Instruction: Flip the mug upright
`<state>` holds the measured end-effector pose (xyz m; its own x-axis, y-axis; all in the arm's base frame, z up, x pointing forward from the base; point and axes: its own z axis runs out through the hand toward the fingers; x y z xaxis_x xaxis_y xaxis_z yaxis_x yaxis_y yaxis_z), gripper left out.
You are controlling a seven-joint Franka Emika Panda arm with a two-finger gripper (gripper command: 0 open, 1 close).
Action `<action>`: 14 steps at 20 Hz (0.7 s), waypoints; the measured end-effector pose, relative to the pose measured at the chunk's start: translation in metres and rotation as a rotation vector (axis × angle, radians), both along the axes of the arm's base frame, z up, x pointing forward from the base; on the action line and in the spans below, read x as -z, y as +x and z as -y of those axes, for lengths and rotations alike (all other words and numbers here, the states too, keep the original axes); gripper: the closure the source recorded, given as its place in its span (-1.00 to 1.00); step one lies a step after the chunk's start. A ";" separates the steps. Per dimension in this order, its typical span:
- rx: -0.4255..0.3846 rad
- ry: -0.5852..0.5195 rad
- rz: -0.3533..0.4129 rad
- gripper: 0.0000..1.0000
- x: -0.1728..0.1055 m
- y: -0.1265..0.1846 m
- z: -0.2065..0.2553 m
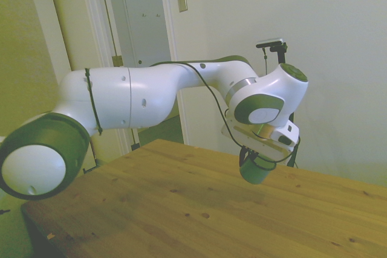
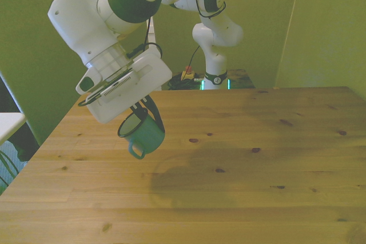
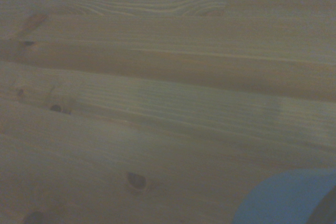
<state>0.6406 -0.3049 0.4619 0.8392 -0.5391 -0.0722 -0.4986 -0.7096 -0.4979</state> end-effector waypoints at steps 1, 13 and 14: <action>-0.001 -0.013 0.004 1.00 0.001 -0.003 -0.007; 0.010 -0.081 0.031 1.00 0.021 -0.077 -0.071; 0.005 -0.089 0.034 1.00 0.017 -0.080 -0.073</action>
